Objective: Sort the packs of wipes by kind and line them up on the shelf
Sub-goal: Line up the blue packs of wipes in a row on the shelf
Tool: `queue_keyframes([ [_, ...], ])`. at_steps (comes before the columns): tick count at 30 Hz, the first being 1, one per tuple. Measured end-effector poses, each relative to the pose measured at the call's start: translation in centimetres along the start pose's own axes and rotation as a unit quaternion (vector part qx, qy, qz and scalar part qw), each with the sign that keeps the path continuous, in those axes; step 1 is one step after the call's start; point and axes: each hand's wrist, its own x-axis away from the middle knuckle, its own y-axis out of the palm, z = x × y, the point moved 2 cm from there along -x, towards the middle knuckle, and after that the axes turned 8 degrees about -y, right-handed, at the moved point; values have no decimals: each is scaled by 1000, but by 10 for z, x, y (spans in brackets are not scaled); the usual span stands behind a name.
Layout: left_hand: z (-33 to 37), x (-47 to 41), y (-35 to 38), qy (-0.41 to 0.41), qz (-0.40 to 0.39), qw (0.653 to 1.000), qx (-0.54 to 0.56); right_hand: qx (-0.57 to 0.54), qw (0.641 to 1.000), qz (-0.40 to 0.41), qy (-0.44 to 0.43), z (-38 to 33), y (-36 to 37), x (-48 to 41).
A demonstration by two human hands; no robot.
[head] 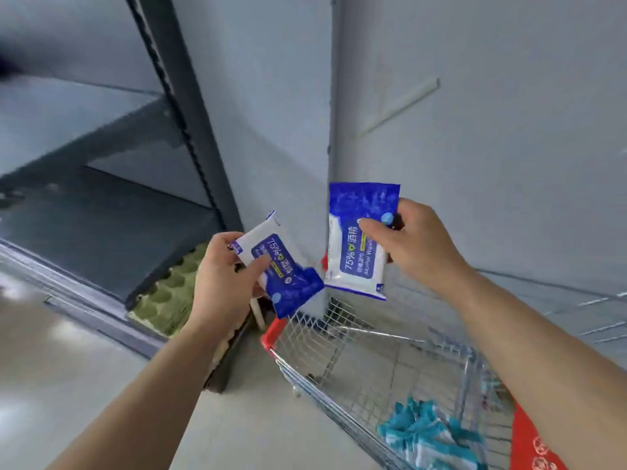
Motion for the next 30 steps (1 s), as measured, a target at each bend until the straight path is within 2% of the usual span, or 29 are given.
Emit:
queue_keyframes([
  [5,35,2,-117,-7,85,995,60,-44,996,-51,-60,-113,75,-34],
  [11,62,-16,-273,20,76,990,119,-64,986,-82,-133,-238,199,-69],
  [17,71,-60,-433,39,131,984,114,-107,976,-59,-178,-346,328,-93],
  [23,69,-120,-553,24,145,986,84,-131,971,-94,-176,-414,426,-123],
  [26,63,-159,-597,25,168,984,61,-115,972,-107,-173,-430,467,-150],
  [30,62,-220,-640,27,170,981,85,-127,975,-99,-153,-439,516,-192],
])
